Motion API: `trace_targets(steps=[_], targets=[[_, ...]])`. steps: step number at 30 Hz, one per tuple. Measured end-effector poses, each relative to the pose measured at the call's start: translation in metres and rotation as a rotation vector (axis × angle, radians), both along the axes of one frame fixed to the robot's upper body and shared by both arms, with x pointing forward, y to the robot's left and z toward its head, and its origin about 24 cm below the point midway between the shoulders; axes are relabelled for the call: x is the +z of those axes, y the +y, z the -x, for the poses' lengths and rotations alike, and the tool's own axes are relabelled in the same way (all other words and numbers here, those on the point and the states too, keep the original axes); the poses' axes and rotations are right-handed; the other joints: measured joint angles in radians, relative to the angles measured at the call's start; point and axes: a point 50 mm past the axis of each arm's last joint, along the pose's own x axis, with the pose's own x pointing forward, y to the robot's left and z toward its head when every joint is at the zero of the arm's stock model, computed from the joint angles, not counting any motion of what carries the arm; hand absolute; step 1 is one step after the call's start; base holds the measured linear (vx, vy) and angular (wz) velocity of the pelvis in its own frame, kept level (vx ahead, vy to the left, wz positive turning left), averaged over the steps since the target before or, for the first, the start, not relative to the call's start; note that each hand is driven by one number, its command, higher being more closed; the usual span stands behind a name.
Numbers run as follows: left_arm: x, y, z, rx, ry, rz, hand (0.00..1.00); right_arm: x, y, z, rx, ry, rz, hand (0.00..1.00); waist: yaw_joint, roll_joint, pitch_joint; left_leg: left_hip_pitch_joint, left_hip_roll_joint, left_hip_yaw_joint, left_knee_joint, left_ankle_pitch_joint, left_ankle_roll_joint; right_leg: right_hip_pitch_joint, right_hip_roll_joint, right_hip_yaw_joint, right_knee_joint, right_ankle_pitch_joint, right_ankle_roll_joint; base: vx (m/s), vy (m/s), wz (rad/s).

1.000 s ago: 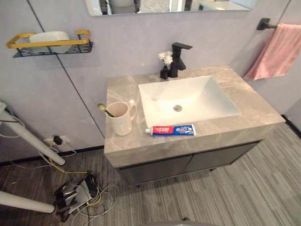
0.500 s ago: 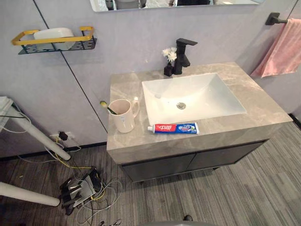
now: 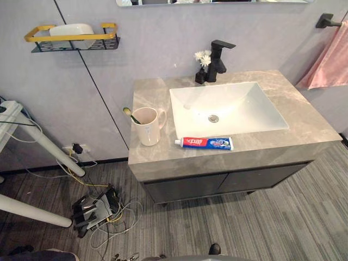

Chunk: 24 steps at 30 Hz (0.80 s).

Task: Organize washtable

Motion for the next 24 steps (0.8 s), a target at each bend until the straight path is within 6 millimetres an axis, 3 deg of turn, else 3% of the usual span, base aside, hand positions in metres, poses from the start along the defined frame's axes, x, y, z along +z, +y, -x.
trace_targets(steps=[4, 6, 8, 11, 12, 14, 15, 17, 18, 20, 24], targets=[[0.000, 0.010, 0.016, 0.218, 0.012, -0.004, 0.00, 0.000, -0.002, -0.002, -0.010, -0.001, 0.000, 0.00, 0.012, 0.016, 0.012, -0.015, 0.020, 0.021, 0.076, -0.054, -0.006, -0.018, 0.006, 0.032, 0.050, -0.018, -0.008, -0.01, 0.003, -0.24], [0.005, 0.031, 0.029, 0.403, -0.001, -0.046, 0.00, 0.001, -0.004, -0.002, -0.023, -0.012, -0.009, 0.00, 0.025, 0.022, 0.016, -0.033, 0.041, 0.020, 0.151, -0.083, -0.007, -0.073, 0.007, 0.063, 0.178, -0.073, -0.009, 0.00, 0.005, -0.31], [0.015, 0.061, 0.037, 0.556, -0.025, -0.134, 0.00, 0.001, -0.006, -0.005, -0.011, -0.016, -0.009, 0.00, 0.029, 0.025, 0.018, -0.041, 0.040, -0.038, 0.171, -0.090, 0.001, -0.092, 0.007, 0.100, 0.225, -0.089, -0.004, 0.03, -0.019, -0.19], [0.035, 0.103, 0.030, 0.706, -0.112, -0.266, 0.00, 0.002, -0.008, -0.005, -0.021, -0.024, -0.011, 0.00, 0.022, 0.038, 0.022, -0.064, 0.046, -0.087, 0.173, -0.095, 0.011, -0.123, -0.004, 0.138, 0.258, -0.091, -0.005, -0.04, 0.032, 0.14], [0.049, 0.125, 0.020, 0.763, -0.178, -0.341, 0.00, 0.002, -0.008, -0.004, -0.023, -0.024, -0.014, 0.00, 0.023, 0.039, 0.022, -0.076, 0.046, -0.091, 0.178, -0.095, 0.010, -0.133, -0.009, 0.167, 0.273, -0.110, -0.014, -0.08, 0.027, 0.31], [0.077, 0.156, 0.013, 0.871, -0.295, -0.470, 0.00, 0.002, -0.009, -0.006, 0.002, -0.021, -0.009, 0.00, 0.028, 0.036, 0.016, -0.084, 0.045, -0.097, 0.183, -0.101, 0.002, -0.132, -0.015, 0.165, 0.283, -0.144, 0.028, -0.07, -0.038, 0.21], [0.098, 0.171, 0.012, 0.918, -0.360, -0.570, 0.00, 0.003, -0.012, -0.007, 0.042, -0.015, -0.004, 0.00, 0.029, 0.043, 0.003, -0.093, 0.058, -0.104, 0.185, -0.104, -0.011, -0.134, -0.003, 0.156, 0.277, -0.145, 0.028, 0.00, -0.113, 0.07], [0.137, 0.189, 0.002, 0.929, -0.468, -0.742, 0.00, 0.003, -0.013, -0.007, 0.086, -0.004, 0.001, 0.00, 0.052, 0.050, -0.010, -0.121, 0.090, -0.116, 0.216, -0.115, -0.037, -0.143, 0.027, 0.142, 0.280, -0.147, 0.004, 0.04, -0.145, 0.14], [0.167, 0.197, -0.006, 0.920, -0.551, -0.856, 0.00, 0.003, -0.013, -0.009, 0.114, 0.000, 0.002, 0.00, 0.054, 0.052, -0.014, -0.149, 0.119, -0.140, 0.254, -0.124, -0.050, -0.141, 0.050, 0.114, 0.285, -0.158, -0.016, 0.09, -0.238, 0.38], [0.216, 0.200, -0.022, 0.915, -0.671, -1.056, 0.00, 0.003, -0.012, -0.014, 0.177, 0.004, 0.007, 0.00, 0.056, 0.054, -0.016, -0.182, 0.170, -0.167, 0.326, -0.118, -0.052, -0.122, 0.088, 0.053, 0.283, -0.186, -0.049, 0.09, -0.225, 0.61], [0.251, 0.188, -0.048, 0.867, -0.735, -1.218, 0.00, 0.003, -0.012, -0.013, 0.231, 0.029, 0.038, 0.00, 0.059, 0.059, -0.018, -0.208, 0.222, -0.059, 0.434, -0.072, -0.020, -0.026, 0.114, -0.028, 0.213, -0.191, -0.079, 0.05, -0.170, 0.60]])
